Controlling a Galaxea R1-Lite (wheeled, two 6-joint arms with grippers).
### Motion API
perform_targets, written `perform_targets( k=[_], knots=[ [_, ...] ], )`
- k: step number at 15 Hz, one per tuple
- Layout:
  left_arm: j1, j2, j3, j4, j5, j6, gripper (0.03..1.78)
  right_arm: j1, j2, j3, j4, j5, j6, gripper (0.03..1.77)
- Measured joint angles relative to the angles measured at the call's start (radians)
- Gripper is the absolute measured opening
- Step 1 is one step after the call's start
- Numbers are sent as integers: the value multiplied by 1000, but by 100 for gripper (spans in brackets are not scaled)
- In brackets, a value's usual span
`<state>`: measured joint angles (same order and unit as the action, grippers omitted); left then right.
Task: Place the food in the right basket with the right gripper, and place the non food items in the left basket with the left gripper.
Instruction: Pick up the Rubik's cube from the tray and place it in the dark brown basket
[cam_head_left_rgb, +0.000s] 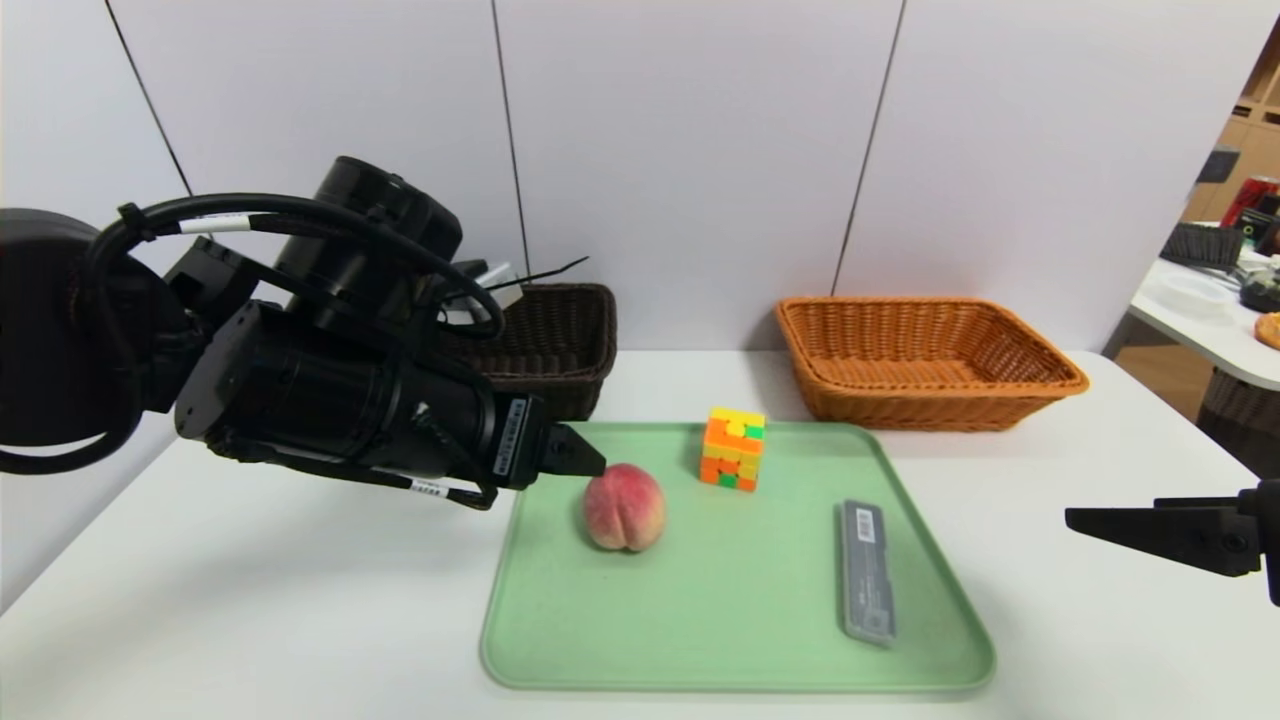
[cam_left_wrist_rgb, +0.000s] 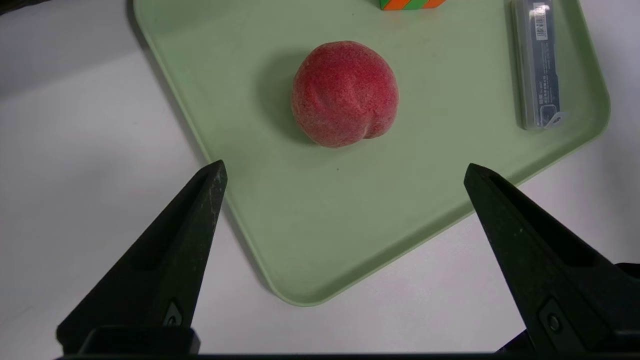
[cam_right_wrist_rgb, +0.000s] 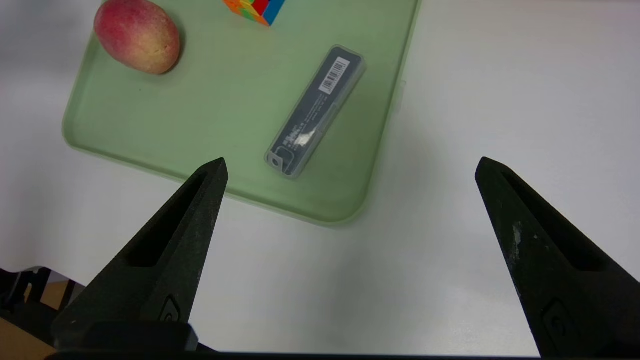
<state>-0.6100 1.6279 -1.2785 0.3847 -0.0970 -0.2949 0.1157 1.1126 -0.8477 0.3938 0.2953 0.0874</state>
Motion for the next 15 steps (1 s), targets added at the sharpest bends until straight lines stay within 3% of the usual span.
perform_targets(
  k=[7, 15],
  knots=[
    [-12, 31, -46, -6, -2, 0, 169, 35, 25, -30, 1, -7, -1, 171],
    [-158, 188, -238, -35, 5, 0, 169, 34, 38, -21, 1, -6, 3, 171]
  ],
)
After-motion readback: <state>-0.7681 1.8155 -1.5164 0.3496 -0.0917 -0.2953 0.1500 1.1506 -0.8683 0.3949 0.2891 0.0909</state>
